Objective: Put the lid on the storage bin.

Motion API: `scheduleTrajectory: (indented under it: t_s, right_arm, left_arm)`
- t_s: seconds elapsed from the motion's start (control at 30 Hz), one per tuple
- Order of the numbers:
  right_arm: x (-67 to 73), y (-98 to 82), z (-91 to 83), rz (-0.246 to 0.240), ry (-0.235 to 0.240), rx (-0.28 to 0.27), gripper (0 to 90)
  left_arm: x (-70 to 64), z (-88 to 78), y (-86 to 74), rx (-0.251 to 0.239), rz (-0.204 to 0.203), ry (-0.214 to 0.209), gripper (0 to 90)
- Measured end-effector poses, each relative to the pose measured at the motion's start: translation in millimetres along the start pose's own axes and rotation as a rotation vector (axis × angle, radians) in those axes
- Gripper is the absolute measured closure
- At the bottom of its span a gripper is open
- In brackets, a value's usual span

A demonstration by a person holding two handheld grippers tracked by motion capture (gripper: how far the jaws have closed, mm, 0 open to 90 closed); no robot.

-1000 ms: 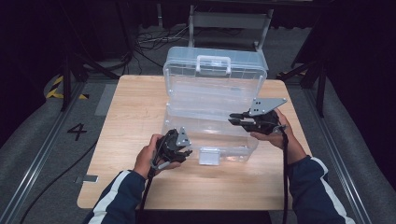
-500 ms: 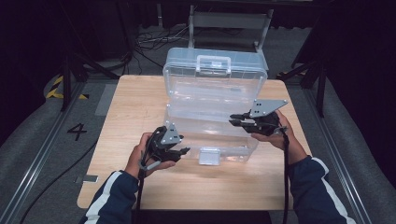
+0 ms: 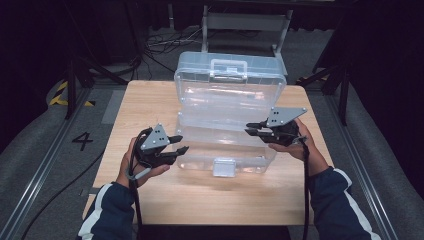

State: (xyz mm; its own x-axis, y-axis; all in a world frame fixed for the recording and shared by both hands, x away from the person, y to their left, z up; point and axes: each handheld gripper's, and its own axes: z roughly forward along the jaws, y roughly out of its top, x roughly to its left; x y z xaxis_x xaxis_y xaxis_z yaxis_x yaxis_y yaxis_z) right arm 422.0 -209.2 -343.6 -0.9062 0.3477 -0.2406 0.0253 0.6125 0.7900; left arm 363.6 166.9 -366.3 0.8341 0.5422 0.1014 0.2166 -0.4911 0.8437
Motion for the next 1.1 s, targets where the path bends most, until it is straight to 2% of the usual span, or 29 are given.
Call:
scheduleTrajectory:
  t_s: [0.07,0.13,0.2,0.33,0.37,0.43,0.47,0.53,0.6,0.7,0.77,0.83,0.9,0.93,1.0,1.1]
  right_arm:
    - [0.5,-0.3,-0.1,0.001,-0.001,0.001,79.4]
    - [0.9,-0.6,-0.2,0.001,0.000,0.000,79.4]
    - [1.0,-0.7,-0.2,0.001,0.000,0.001,79.2]
    - [1.8,-1.0,-0.4,-0.001,-0.002,0.002,79.1]
    - [2.2,-1.0,-0.3,-0.002,-0.002,0.003,79.0]
    - [2.8,-0.8,-0.2,-0.004,-0.006,0.006,78.7]
    - [2.8,-0.8,-0.2,-0.004,-0.006,0.006,78.7]
    - [3.5,-0.6,-0.1,-0.009,-0.009,0.009,78.5]
    - [3.8,-0.6,-0.1,-0.009,-0.010,0.010,78.3]
    - [4.3,-0.8,0.0,-0.009,-0.008,0.010,78.4]
    - [4.7,-1.0,0.1,-0.008,-0.007,0.010,78.4]
    - [4.9,-1.3,0.0,-0.011,-0.006,0.010,78.4]
    - [5.1,-1.6,-0.1,-0.012,-0.007,0.010,78.0]
    - [5.2,-1.7,-0.1,-0.013,-0.009,0.010,78.0]
    - [5.6,-1.8,-0.1,-0.014,-0.009,0.010,78.0]
    - [6.4,-2.0,0.1,-0.017,-0.009,0.012,77.9]
  left_arm:
    - [3.9,-5.3,2.4,-0.016,-0.005,0.011,60.9]
    - [8.0,-8.9,4.6,-0.025,-0.009,0.045,62.0]
    - [12.4,-11.3,5.5,-0.032,-0.016,0.047,64.6]
    - [23.6,-12.0,4.3,-0.031,-0.033,0.086,68.4]
    - [27.8,-11.2,4.5,-0.029,-0.042,0.106,69.5]
    - [35.3,-10.1,5.9,-0.039,-0.061,0.109,72.0]
    - [35.3,-10.1,5.9,-0.039,-0.061,0.109,74.7]
    - [44.2,-8.4,8.8,-0.056,-0.060,0.121,76.9]
    - [53.6,-5.7,11.6,-0.078,-0.085,0.118,80.5]
    - [64.3,-0.6,18.6,-0.072,-0.090,0.149,84.7]
    - [70.4,3.5,23.2,-0.070,-0.096,0.149,88.6]
    - [75.0,8.0,27.7,-0.058,-0.100,0.167,89.9]
    - [79.1,12.1,31.7,-0.063,-0.113,0.156,90.0]
    - [80.9,14.1,34.9,-0.062,-0.115,0.171,90.0]
    - [83.8,16.1,41.1,-0.087,-0.135,0.165,90.0]
    - [85.2,17.7,46.6,-0.096,-0.138,0.175,90.0]
